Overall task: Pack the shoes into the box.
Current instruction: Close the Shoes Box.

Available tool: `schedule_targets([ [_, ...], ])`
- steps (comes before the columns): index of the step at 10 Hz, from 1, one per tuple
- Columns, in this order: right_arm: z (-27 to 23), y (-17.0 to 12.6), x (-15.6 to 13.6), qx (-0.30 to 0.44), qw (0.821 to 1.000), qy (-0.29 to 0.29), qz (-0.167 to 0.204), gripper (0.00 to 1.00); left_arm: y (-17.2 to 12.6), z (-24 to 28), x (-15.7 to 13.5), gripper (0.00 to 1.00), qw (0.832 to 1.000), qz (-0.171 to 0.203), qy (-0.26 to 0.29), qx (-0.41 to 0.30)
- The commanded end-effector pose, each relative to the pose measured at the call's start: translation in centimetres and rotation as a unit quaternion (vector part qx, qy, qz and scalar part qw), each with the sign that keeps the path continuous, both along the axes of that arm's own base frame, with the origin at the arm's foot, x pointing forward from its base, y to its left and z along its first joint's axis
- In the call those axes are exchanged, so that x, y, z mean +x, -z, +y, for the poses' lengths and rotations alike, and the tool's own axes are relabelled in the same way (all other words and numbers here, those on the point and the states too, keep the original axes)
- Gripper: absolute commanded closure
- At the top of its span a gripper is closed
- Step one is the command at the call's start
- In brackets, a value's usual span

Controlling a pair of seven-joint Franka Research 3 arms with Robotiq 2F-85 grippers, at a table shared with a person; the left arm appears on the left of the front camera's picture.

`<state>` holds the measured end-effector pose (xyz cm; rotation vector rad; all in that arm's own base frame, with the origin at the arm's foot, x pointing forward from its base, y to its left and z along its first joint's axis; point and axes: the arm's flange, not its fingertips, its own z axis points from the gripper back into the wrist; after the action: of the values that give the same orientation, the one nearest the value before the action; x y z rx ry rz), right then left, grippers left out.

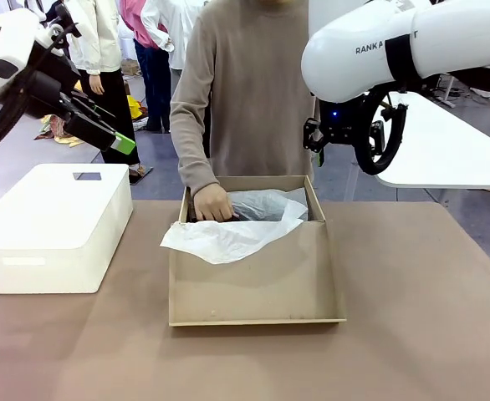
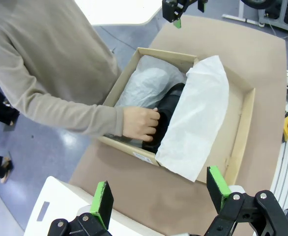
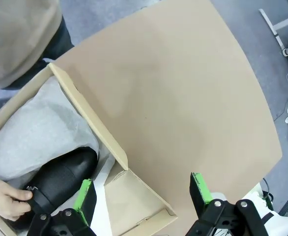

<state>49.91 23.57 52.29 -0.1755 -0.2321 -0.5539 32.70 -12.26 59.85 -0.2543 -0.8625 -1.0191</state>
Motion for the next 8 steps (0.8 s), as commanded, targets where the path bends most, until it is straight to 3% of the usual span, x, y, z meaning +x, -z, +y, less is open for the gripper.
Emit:
schedule_targets([
  [1, 0.1, -0.4, 0.0, -0.010, 1.000, 0.011, -0.007, 0.00, 0.0, 0.1, 0.0, 0.00, 1.000, 0.001, 0.003, -0.004],
  [2, 0.0, 0.0, 0.0, 0.000, 1.000, 0.000, 0.000, 0.00, 0.0, 0.1, 0.0, 0.00, 1.000, 0.001, 0.003, -0.004],
  [5, -3.3, -0.3, 0.3, 0.032, 0.979, -0.188, 0.066, 0.00, 0.0, 0.1, 0.0, 0.00, 1.000, 0.001, 0.003, -0.004],
  [8, -7.7, -0.3, 0.3, 0.000, 0.942, -0.332, 0.055, 0.00, 0.0, 0.1, 0.0, 0.00, 1.000, 0.001, 0.003, -0.004],
])
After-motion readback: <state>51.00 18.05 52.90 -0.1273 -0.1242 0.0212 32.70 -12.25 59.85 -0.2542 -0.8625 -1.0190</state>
